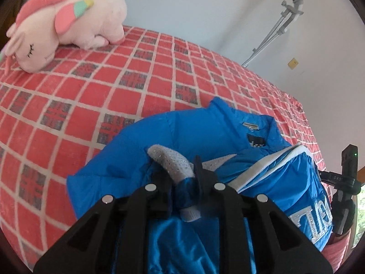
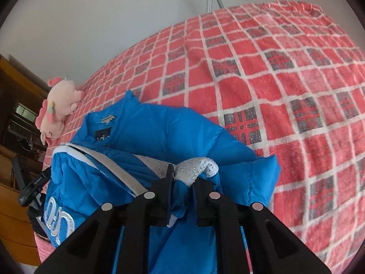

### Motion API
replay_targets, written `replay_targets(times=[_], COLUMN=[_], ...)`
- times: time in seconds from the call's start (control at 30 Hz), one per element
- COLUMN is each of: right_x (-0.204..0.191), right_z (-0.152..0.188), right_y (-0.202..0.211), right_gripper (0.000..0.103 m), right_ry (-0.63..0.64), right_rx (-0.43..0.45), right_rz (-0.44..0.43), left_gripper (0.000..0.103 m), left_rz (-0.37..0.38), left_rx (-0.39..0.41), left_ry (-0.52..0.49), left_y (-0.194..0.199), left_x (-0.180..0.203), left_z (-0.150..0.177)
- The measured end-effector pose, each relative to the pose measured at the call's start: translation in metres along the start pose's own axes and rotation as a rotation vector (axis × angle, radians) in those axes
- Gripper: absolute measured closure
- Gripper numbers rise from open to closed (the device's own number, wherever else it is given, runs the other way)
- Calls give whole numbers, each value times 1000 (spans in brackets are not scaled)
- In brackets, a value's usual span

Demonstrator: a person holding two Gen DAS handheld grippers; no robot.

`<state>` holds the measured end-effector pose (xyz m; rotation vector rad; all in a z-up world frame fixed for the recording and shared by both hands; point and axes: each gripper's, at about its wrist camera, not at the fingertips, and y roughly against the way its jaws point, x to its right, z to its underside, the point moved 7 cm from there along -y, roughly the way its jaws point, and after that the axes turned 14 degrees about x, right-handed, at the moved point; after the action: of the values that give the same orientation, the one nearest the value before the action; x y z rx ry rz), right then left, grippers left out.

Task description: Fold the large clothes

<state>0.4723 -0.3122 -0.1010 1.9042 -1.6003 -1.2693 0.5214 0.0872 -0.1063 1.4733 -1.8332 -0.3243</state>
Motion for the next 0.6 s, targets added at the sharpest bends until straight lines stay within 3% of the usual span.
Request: replay_targets(times=[0.13,0.23,0.27,0.3,0.37,0.5,0.6], right_x=[-2,-7,-8,-9,-7,-6,-3], right_z=[0,-1,-2,-3,-5,8,21], right_y=[2,20,26,36,58,88,85], right_gripper=[85,72,62,42,19,20,20], right_ry=[10,16,6,-10,-9,74,92], right_rx=[-8,2,6,15,68,103,90], right_rz=[-2,-29,-54,-86,-93,-64,-36], left_gripper=[84,76,70,66,42,40,40], left_rz=[-3,15,30,48,68,62,-30], left_rx=[-21,-42,-41,-36,-6,60,55], left_ry=[2,15,30,42,52,16,-25], left_y=[-1,14,24,33,57,96,100], left_x=[0,4,5,6,6,-1,-15], left_z=[-1,-3,-5,-7,-10,-6,12])
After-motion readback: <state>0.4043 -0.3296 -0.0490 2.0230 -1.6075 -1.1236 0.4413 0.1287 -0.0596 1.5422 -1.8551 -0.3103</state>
